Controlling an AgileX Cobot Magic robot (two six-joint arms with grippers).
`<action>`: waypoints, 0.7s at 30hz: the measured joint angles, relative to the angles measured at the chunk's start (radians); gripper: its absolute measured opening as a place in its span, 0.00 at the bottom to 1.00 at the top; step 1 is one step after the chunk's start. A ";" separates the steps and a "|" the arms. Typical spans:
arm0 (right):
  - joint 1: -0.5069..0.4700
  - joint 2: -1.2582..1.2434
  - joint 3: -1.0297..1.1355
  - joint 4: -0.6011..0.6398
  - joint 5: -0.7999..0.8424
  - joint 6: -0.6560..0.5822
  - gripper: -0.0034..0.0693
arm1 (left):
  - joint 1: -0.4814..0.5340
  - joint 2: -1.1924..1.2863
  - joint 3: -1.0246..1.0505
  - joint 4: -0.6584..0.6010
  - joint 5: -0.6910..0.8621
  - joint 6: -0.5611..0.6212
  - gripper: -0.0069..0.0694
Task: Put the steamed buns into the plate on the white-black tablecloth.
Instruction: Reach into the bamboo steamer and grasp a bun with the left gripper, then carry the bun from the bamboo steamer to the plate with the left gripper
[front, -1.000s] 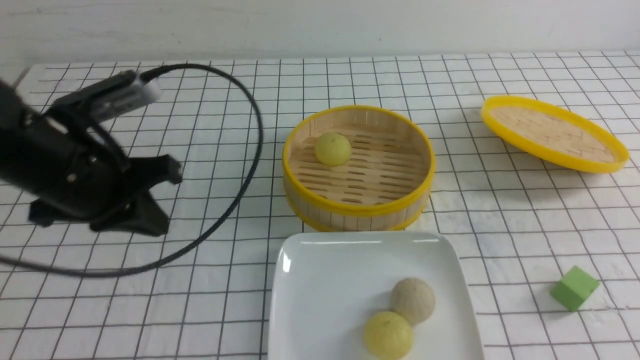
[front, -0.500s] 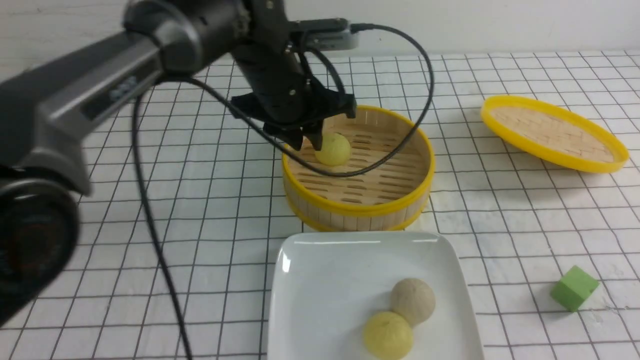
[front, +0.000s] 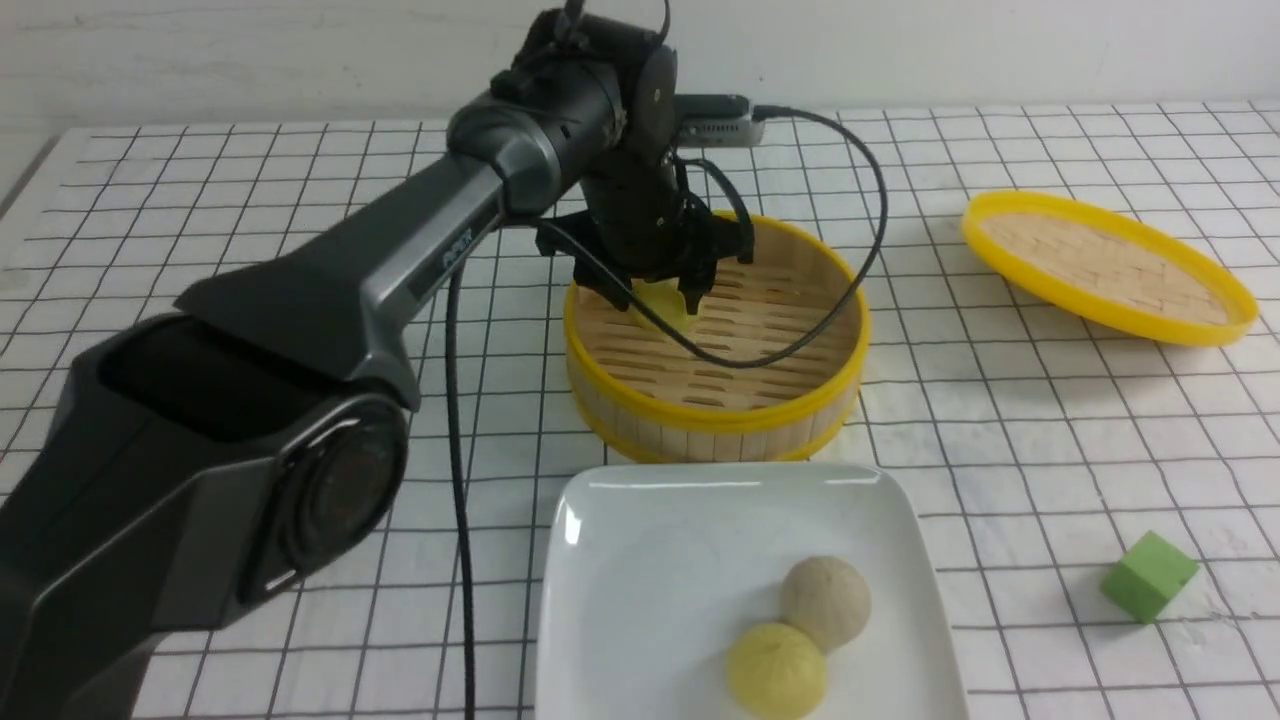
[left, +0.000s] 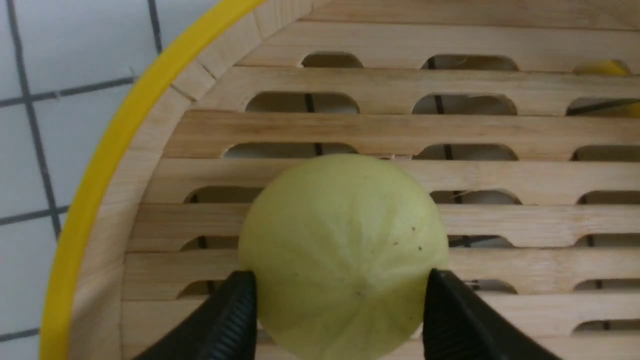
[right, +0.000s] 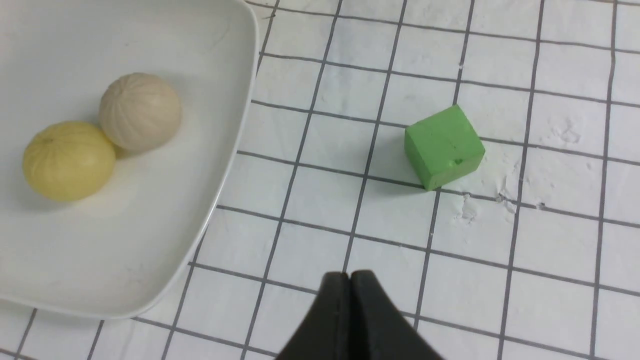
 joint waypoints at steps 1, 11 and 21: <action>0.000 0.000 0.000 0.000 0.000 0.000 0.04 | 0.000 0.003 0.000 0.000 -0.001 0.000 0.64; 0.000 0.000 0.000 0.004 0.000 0.000 0.05 | 0.000 -0.060 -0.013 -0.046 0.078 0.011 0.12; 0.000 0.000 0.000 0.006 0.000 0.000 0.06 | -0.016 -0.446 0.040 -0.061 0.149 0.053 0.12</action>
